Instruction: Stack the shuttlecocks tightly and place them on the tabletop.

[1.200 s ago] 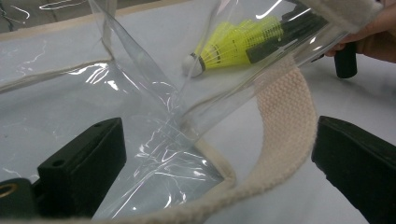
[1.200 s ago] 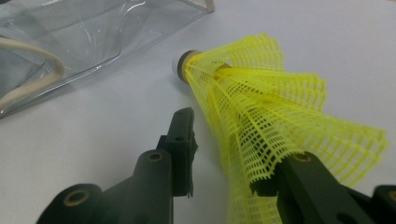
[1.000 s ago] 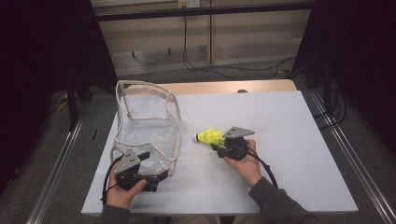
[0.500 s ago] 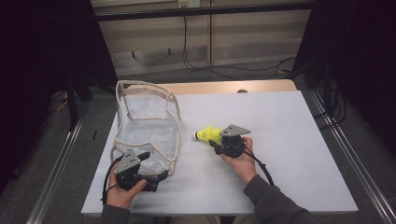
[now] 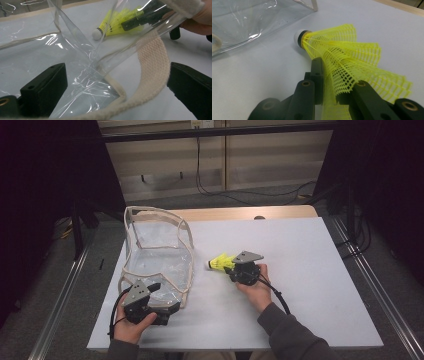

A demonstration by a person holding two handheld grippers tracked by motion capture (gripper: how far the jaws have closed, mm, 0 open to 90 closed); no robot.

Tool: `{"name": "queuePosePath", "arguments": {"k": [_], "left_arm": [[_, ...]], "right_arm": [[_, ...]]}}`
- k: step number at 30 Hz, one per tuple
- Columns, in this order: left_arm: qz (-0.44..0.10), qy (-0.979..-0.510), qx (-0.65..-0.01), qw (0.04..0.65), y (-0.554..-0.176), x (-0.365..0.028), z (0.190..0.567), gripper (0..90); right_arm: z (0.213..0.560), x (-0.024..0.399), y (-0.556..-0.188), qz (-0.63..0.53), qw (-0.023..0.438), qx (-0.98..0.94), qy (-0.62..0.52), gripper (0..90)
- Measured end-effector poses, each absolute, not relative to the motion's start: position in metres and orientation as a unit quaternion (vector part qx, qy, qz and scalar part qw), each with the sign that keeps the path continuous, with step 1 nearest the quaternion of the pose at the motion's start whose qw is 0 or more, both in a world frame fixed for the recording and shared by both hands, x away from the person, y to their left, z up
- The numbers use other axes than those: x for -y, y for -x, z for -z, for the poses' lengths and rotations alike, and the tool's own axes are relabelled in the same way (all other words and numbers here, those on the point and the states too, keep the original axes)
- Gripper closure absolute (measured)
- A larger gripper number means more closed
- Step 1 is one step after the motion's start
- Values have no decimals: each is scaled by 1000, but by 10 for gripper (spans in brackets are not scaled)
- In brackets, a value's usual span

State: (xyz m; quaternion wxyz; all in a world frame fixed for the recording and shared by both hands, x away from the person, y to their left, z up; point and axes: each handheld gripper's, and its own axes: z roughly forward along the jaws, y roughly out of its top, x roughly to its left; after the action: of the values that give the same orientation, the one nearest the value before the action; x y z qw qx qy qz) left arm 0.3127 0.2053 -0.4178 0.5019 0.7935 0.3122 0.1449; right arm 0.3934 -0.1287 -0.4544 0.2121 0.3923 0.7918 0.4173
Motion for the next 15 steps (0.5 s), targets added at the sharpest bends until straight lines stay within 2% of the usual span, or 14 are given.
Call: {"name": "queuePosePath", "arguments": {"k": [15], "left_arm": [[-148, -794, -313, 500, -312, -205, 418, 30]], "right_arm": [[445, 152, -380, -440, 184, -795, -375, 803]]}}
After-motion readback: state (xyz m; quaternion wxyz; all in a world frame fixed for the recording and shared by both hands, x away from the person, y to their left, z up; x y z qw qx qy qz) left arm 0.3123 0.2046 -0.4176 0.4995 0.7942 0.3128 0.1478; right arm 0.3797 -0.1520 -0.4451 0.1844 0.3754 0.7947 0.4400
